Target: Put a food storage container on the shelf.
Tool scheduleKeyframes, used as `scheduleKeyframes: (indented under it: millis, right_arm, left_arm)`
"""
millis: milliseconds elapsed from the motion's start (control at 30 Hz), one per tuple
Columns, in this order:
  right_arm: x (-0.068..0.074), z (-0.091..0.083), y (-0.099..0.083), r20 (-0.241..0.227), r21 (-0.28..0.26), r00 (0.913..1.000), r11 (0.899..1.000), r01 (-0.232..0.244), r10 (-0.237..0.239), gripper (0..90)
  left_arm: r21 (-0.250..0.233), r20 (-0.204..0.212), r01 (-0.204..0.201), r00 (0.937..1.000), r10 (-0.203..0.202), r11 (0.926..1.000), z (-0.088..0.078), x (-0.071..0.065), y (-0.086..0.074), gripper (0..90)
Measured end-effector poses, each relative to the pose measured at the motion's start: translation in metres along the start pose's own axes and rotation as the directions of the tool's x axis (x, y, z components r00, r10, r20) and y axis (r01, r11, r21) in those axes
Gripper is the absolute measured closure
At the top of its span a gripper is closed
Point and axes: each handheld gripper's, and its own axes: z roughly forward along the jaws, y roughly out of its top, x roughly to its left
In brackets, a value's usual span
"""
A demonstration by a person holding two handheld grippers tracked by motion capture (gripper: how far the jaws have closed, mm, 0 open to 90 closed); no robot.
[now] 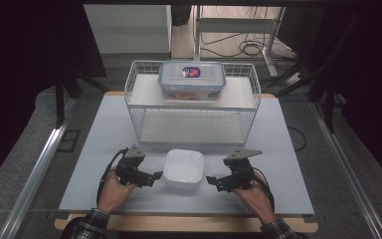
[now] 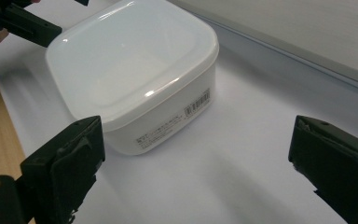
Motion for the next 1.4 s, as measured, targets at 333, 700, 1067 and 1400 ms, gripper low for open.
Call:
scheduleKeyframes:
  millis: [333,700,1067,1400]
  right_arm:
    - [0.010,0.005,0.013,-0.009,0.035,0.9995,0.999,-0.030,0.030,3.4]
    - [0.017,0.021,0.033,-0.033,0.043,0.9991,0.999,-0.027,0.029,18.6]
    - [0.008,0.041,0.031,-0.066,0.092,0.9933,0.992,-0.089,0.095,18.6]
    - [0.008,0.034,0.025,-0.101,0.114,0.9607,0.962,-0.247,0.259,40.8]
  left_arm:
    - [-0.010,0.081,-0.013,0.9966,0.014,0.9999,-0.003,-0.009,0.018,8.9]
    - [-0.012,0.111,-0.049,0.9926,0.050,0.9988,0.010,-0.015,0.040,16.4]
    - [0.045,0.221,0.013,0.9751,-0.023,0.9989,0.033,-0.007,0.035,14.7]
    - [0.057,0.278,0.160,0.9457,-0.169,0.9855,0.020,-0.001,0.021,38.8]
